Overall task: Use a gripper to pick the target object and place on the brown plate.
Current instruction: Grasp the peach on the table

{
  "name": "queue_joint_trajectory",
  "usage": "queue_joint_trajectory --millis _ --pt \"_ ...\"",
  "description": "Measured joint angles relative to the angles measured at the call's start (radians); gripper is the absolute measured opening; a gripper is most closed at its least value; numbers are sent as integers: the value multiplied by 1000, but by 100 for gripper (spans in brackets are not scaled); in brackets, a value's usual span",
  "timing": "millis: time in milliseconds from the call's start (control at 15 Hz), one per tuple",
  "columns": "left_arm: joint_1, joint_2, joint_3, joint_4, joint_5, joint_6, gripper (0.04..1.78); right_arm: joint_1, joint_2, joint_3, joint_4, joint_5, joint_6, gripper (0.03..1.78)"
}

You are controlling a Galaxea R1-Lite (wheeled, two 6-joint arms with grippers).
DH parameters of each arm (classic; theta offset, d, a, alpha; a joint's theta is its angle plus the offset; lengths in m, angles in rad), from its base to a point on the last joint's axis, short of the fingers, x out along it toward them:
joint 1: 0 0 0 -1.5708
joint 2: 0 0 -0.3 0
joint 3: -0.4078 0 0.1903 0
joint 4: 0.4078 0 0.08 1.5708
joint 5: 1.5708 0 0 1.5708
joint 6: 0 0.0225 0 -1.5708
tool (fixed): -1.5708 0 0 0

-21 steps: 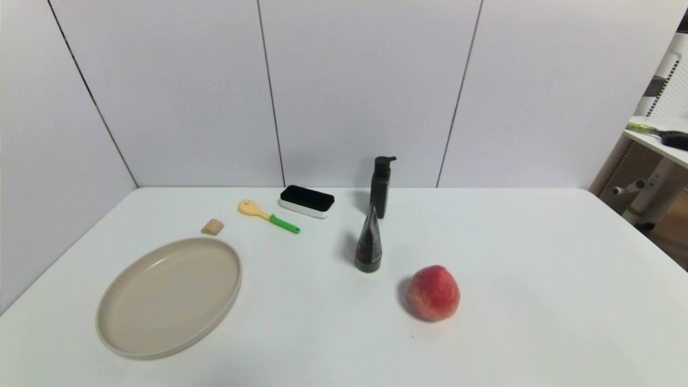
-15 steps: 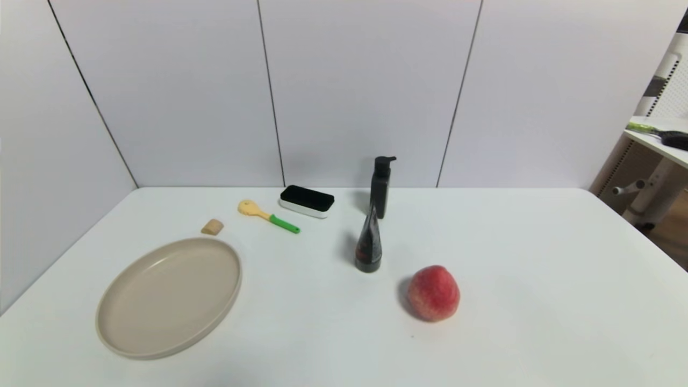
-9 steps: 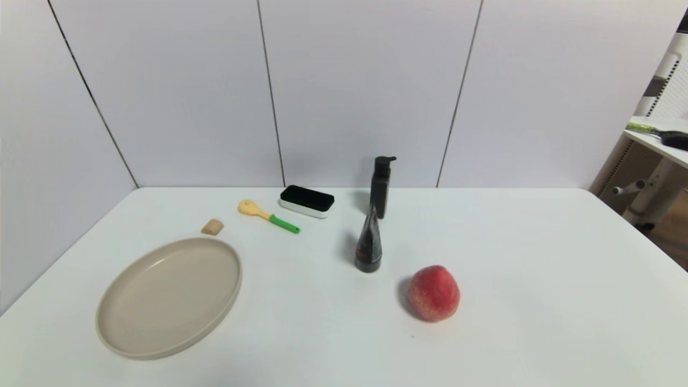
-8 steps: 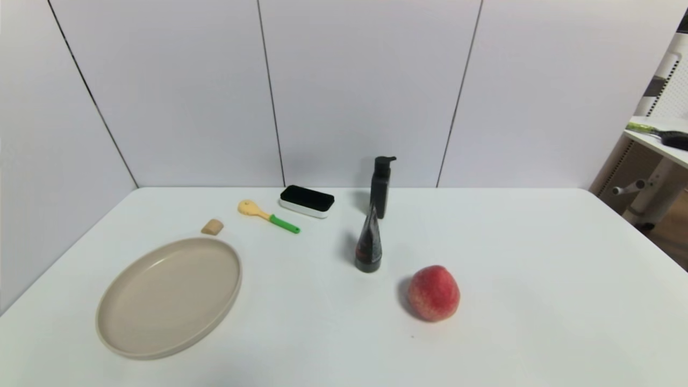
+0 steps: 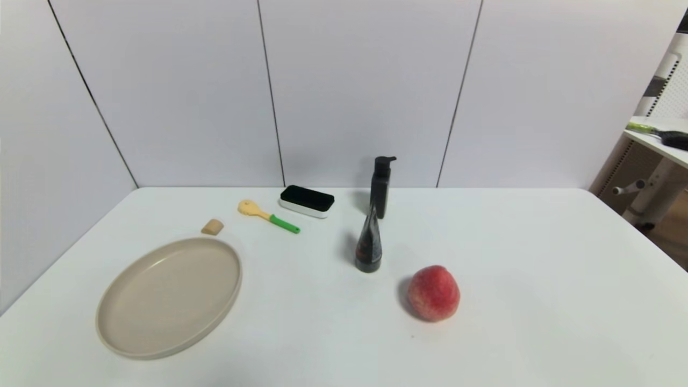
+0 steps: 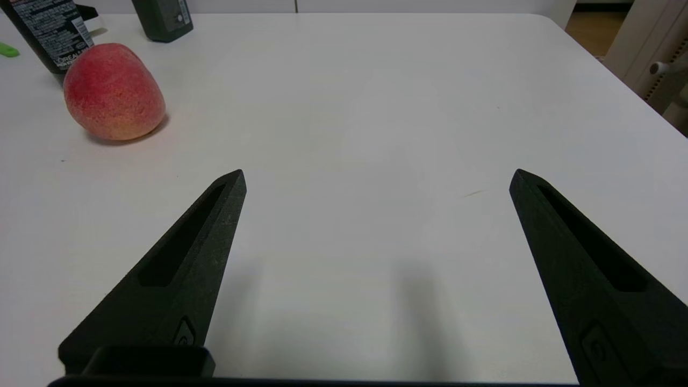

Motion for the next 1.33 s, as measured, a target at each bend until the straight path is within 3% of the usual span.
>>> queue_joint_trajectory --millis 333,600,1067,1333 --pt "-34 277 -304 -31 -49 110 169 0 0 0 0 0 0 169" --pt "-157 575 -682 39 -114 226 169 0 0 0 0 0 1 169" --pt "-674 1125 -1139 76 -127 324 169 0 0 0 0 0 0 169" --pt "-889 1403 -1300 77 -131 328 169 0 0 0 0 0 0 169"
